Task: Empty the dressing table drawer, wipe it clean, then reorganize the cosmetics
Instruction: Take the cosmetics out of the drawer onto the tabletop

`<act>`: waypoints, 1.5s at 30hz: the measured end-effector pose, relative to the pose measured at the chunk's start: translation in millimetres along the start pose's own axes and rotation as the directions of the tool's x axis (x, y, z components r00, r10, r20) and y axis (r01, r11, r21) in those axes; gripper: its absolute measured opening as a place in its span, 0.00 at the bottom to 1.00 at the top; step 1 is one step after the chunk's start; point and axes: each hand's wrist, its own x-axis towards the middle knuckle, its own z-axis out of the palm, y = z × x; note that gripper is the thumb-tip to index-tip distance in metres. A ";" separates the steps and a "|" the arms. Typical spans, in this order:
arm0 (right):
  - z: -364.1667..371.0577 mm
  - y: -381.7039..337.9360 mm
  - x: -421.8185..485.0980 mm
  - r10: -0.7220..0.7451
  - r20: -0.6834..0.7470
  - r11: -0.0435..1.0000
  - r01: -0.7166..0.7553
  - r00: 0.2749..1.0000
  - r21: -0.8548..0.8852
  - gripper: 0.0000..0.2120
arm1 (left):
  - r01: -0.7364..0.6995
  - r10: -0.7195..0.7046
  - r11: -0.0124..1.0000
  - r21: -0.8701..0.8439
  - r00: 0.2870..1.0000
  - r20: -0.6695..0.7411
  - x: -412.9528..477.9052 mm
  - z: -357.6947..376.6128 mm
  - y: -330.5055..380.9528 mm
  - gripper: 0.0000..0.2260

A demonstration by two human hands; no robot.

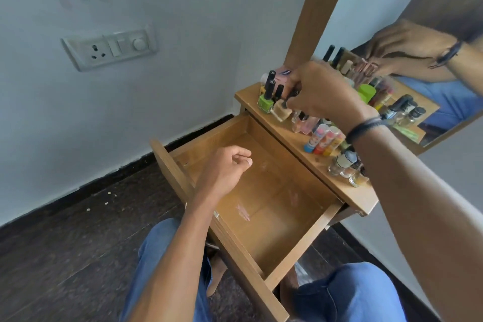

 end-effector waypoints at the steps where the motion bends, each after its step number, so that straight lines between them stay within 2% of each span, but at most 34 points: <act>1: 1.4 0.9 9.7 0.017 -0.005 0.999 -0.017 1.000 -0.032 0.06 | -0.001 0.001 1.000 0.000 1.000 -0.001 0.1 -0.4 -0.1 0.09; 8: 21.5 6.9 33.4 0.019 0.044 0.986 -0.012 0.999 -0.169 0.07 | -0.003 0.003 1.000 -0.023 1.000 0.007 3.0 -1.3 -4.8 0.10; 14: 26.5 3.1 37.0 -0.008 0.027 0.967 0.015 1.000 -0.255 0.08 | -0.013 0.013 1.000 -0.014 1.000 0.006 5.1 0.2 -5.1 0.10; 17: 22.4 3.6 34.7 -0.035 0.006 0.961 0.035 0.999 -0.276 0.11 | -0.010 0.010 0.999 -0.030 1.000 0.006 5.2 0.5 -6.6 0.10; 21: 6.7 6.9 17.9 -0.031 -0.067 0.986 0.020 0.997 -0.163 0.11 | -0.008 0.008 0.999 -0.042 1.000 -0.004 5.1 -0.7 -7.0 0.09; 25: -8.5 15.4 -27.0 0.053 -0.315 0.991 -0.011 0.948 0.135 0.03 | 0.000 0.000 0.999 -0.052 1.000 -0.016 5.1 -0.7 -4.8 0.09; 28: 11.8 13.2 -82.6 0.081 -0.445 0.958 0.053 0.892 0.282 0.05 | -0.013 0.012 1.000 -0.016 1.000 -0.017 4.0 1.7 -2.6 0.09; 31: 65.9 14.3 -137.2 0.055 -0.389 0.942 0.082 0.919 0.326 0.04 | -0.006 0.006 1.000 -0.018 1.000 -0.007 3.8 4.7 -1.0 0.08; 34: 118.1 15.3 -182.6 0.053 -0.252 0.942 0.035 0.966 0.333 0.03 | 0.008 -0.008 1.000 -0.018 1.000 -0.029 2.6 7.6 0.8 0.07; 37: 147.3 11.5 -210.4 0.047 -0.185 0.940 0.019 0.982 0.340 0.03 | -0.001 0.001 1.000 0.003 0.998 -0.063 -0.4 9.1 3.2 0.14; 39: 149.5 14.0 -218.2 0.055 -0.219 0.936 0.027 0.974 0.352 0.03 | -0.003 0.004 1.000 0.005 0.997 -0.076 -1.7 8.5 0.9 0.18; 41: 139.1 25.6 -221.1 0.105 -0.341 0.919 0.039 0.934 0.392 0.05 | -0.009 0.010 1.000 0.009 0.997 -0.082 -2.1 7.4 -2.2 0.19; 42: 131.1 34.3 -220.6 0.152 -0.426 0.909 0.043 0.892 0.416 0.05 | -0.011 0.012 1.000 0.009 0.996 -0.086 -1.8 6.6 -4.9 0.19; 45: 100.2 76.2 -211.5 0.273 -0.644 0.927 -0.014 0.715 0.376 0.06 | -0.016 0.018 1.000 0.017 0.996 -0.092 -4.5 7.9 -6.8 0.18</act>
